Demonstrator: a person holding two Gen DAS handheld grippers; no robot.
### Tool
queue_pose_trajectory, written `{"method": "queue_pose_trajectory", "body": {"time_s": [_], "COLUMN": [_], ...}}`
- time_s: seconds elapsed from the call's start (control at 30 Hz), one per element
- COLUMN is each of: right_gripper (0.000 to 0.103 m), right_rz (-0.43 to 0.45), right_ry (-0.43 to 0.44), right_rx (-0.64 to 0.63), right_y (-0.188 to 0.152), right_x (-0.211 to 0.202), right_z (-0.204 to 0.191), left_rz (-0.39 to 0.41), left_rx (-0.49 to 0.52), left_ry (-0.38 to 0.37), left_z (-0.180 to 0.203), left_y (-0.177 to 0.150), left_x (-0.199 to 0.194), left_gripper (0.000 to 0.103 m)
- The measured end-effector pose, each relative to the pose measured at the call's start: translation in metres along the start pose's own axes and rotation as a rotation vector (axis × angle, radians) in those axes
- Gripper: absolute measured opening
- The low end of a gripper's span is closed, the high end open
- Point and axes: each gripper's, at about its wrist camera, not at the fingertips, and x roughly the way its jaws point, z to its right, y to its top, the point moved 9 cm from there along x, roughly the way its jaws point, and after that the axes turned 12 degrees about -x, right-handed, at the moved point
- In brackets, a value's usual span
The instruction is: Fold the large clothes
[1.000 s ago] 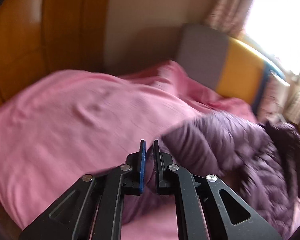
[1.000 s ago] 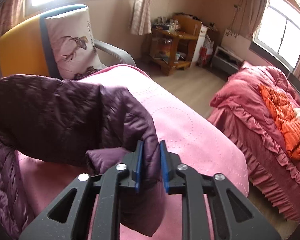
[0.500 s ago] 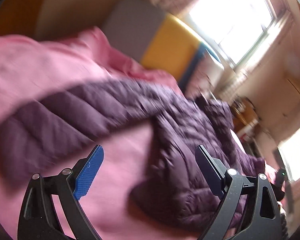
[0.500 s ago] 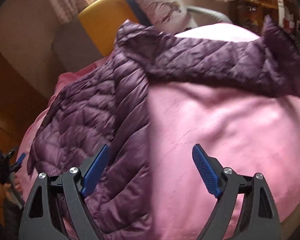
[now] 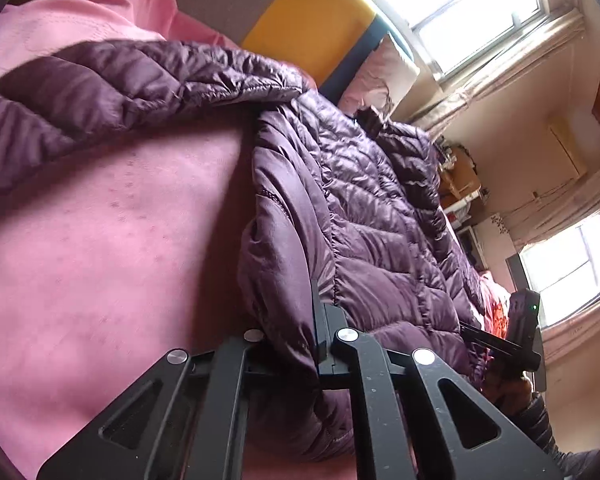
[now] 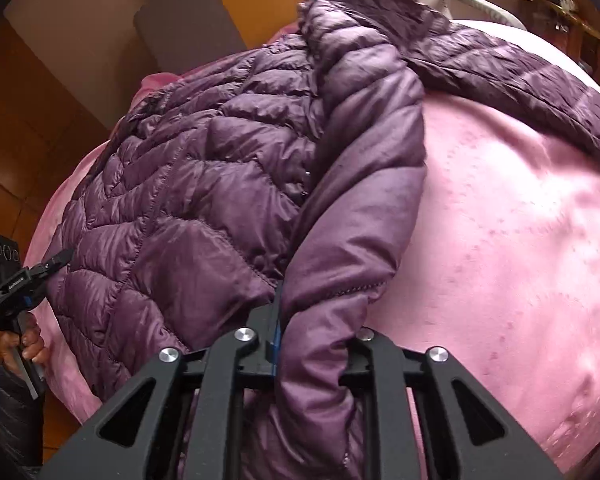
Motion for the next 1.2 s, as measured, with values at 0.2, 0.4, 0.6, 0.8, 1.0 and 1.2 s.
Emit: {"method": "queue_pose_trajectory", "body": {"time_s": [0.2, 0.4, 0.6, 0.8, 1.0, 1.2], "right_gripper": [0.011, 0.010, 0.009, 0.010, 0.051, 0.074], "right_rz": [0.000, 0.004, 0.017, 0.022, -0.033, 0.082], "right_ry": [0.095, 0.165, 0.055, -0.039, -0.123, -0.254], "right_rx": [-0.113, -0.221, -0.154, -0.120, -0.233, -0.257], "right_y": [-0.005, -0.027, -0.055, -0.071, -0.077, -0.053], "right_x": [0.011, 0.007, -0.022, -0.027, -0.031, -0.067], "right_z": [-0.066, -0.115, -0.060, -0.036, -0.052, -0.050], "left_rz": [0.079, 0.104, 0.106, 0.039, 0.130, 0.467], "left_rx": [-0.061, -0.120, -0.120, -0.039, -0.130, -0.389], "left_ry": [0.056, 0.132, 0.161, 0.257, 0.282, 0.414], "left_z": [-0.033, -0.063, -0.053, -0.039, -0.060, -0.130], "left_y": [-0.028, -0.088, -0.119, -0.131, -0.112, -0.065], "left_x": [-0.060, -0.109, -0.112, -0.080, -0.114, -0.213], "left_gripper": [0.004, 0.004, 0.004, 0.005, 0.057, 0.080]}}
